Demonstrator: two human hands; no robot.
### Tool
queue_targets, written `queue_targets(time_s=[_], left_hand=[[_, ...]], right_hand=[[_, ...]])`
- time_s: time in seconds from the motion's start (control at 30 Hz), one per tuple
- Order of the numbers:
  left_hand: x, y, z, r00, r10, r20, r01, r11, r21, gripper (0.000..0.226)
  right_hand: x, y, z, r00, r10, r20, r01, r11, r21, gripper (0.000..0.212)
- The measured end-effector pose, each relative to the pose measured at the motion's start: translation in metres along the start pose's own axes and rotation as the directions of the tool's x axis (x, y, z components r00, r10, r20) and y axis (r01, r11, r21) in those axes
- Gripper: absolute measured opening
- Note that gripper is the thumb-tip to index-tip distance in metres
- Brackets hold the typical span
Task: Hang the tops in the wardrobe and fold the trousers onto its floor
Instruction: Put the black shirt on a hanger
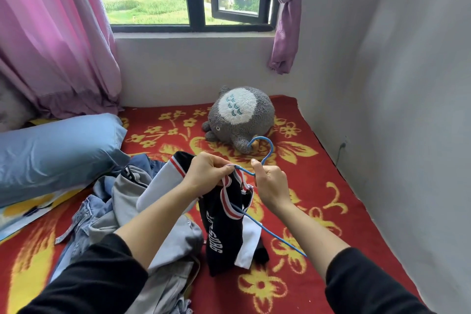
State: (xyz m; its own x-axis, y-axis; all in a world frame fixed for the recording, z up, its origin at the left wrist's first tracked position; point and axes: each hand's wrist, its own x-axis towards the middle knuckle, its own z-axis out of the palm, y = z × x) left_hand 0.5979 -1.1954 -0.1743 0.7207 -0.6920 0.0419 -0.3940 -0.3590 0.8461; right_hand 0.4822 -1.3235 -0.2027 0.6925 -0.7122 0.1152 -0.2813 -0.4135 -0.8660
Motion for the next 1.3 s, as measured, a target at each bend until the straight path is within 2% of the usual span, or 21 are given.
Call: queue_targets(time_s=[0.1, 0.23, 0.27, 0.33, 0.4, 0.47, 0.5, 0.57, 0.6, 0.67, 0.73, 0.83, 0.87, 0.93, 1.0, 1.03, 1.1, 1.13, 1.17, 1.23, 1.3], left_hand=[[-0.001, 0.006, -0.004, 0.996, 0.026, 0.083, -0.02, 0.998, -0.066, 0.007], [0.004, 0.004, -0.016, 0.999, -0.014, -0.039, 0.013, 1.0, -0.02, 0.009], [0.004, 0.005, -0.018, 0.999, -0.039, -0.019, 0.038, 0.998, -0.053, 0.01], [0.001, 0.01, -0.013, 0.987, -0.062, 0.151, 0.086, 0.983, -0.164, 0.012], [-0.003, 0.015, -0.003, 0.965, -0.027, 0.26, 0.077, 0.98, -0.182, 0.019], [0.001, 0.013, -0.002, 0.983, 0.035, 0.177, -0.03, 0.999, -0.034, 0.027], [0.005, 0.008, -0.006, 0.992, 0.077, 0.096, -0.091, 0.985, 0.148, 0.03], [0.01, -0.001, -0.015, 0.992, 0.111, 0.054, -0.123, 0.837, 0.534, 0.036], [0.011, -0.006, -0.017, 0.992, 0.088, 0.088, -0.124, 0.759, 0.639, 0.032], [0.012, -0.013, -0.012, 0.987, 0.071, 0.144, -0.152, 0.697, 0.701, 0.018], [0.013, -0.018, -0.007, 0.979, 0.149, 0.143, -0.206, 0.704, 0.68, 0.02], [0.013, -0.025, -0.015, 0.951, 0.276, 0.136, -0.298, 0.719, 0.628, 0.022], [0.012, -0.027, -0.019, 0.939, 0.297, 0.174, -0.34, 0.726, 0.598, 0.022], [0.008, -0.025, -0.028, 0.9, 0.341, 0.27, -0.435, 0.731, 0.526, 0.023], [0.004, -0.018, -0.032, 0.855, 0.391, 0.34, -0.514, 0.72, 0.465, 0.024], [0.001, -0.014, -0.032, 0.837, 0.416, 0.356, -0.543, 0.714, 0.442, 0.024], [-0.001, -0.005, -0.031, 0.818, 0.441, 0.369, -0.568, 0.721, 0.397, 0.022], [-0.002, -0.001, -0.031, 0.816, 0.44, 0.374, -0.567, 0.732, 0.377, 0.021], [-0.003, 0.003, -0.032, 0.815, 0.441, 0.377, -0.567, 0.741, 0.359, 0.021], [-0.006, 0.01, -0.033, 0.807, 0.466, 0.364, -0.578, 0.751, 0.319, 0.022], [-0.009, 0.015, -0.037, 0.807, 0.496, 0.322, -0.582, 0.761, 0.286, 0.02]], right_hand=[[-0.001, 0.0, 0.0, 0.999, -0.026, 0.047, 0.024, 0.999, 0.043, 0.062], [0.001, 0.005, -0.004, 0.993, -0.047, 0.106, 0.038, 0.996, 0.077, 0.068], [0.001, 0.005, -0.005, 0.993, -0.045, 0.108, 0.035, 0.995, 0.097, 0.068], [0.003, 0.004, -0.003, 0.995, -0.025, 0.095, 0.013, 0.991, 0.131, 0.068], [0.004, 0.004, 0.001, 0.998, 0.01, 0.061, -0.02, 0.985, 0.17, 0.063], [0.004, 0.006, 0.003, 0.999, 0.021, 0.029, -0.027, 0.974, 0.223, 0.049], [0.004, 0.006, 0.002, 1.0, 0.013, 0.021, -0.017, 0.97, 0.242, 0.043], [0.005, 0.006, 0.001, 1.0, -0.016, 0.027, 0.008, 0.961, 0.275, 0.036], [0.004, 0.004, 0.003, 0.999, -0.023, 0.037, 0.011, 0.954, 0.298, 0.033], [0.0, 0.001, 0.008, 0.996, -0.03, 0.08, 0.002, 0.943, 0.333, 0.028], [-0.003, 0.001, 0.013, 0.982, -0.024, 0.187, -0.06, 0.902, 0.428, 0.021], [-0.002, -0.001, 0.005, 0.886, 0.065, 0.458, -0.383, 0.66, 0.646, 0.019], [0.0, 0.001, 0.0, 0.859, 0.096, 0.503, -0.436, 0.653, 0.619, 0.022], [0.006, 0.009, -0.003, 0.834, 0.158, 0.529, -0.414, 0.813, 0.41, 0.022], [0.012, 0.016, 0.001, 0.81, 0.17, 0.562, -0.259, 0.962, 0.083, 0.033], [0.015, 0.019, 0.005, 0.785, 0.157, 0.599, -0.166, 0.985, -0.04, 0.043], [0.017, 0.02, 0.013, 0.72, 0.133, 0.681, 0.006, 0.98, -0.198, 0.06], [0.018, 0.018, 0.016, 0.686, 0.125, 0.717, 0.079, 0.966, -0.244, 0.061], [0.019, 0.017, 0.021, 0.666, 0.125, 0.735, 0.133, 0.95, -0.282, 0.051], [0.018, 0.015, 0.029, 0.678, 0.145, 0.72, 0.19, 0.912, -0.363, 0.014], [0.017, 0.021, 0.035, 0.71, 0.164, 0.685, 0.195, 0.889, -0.415, 0.04]])
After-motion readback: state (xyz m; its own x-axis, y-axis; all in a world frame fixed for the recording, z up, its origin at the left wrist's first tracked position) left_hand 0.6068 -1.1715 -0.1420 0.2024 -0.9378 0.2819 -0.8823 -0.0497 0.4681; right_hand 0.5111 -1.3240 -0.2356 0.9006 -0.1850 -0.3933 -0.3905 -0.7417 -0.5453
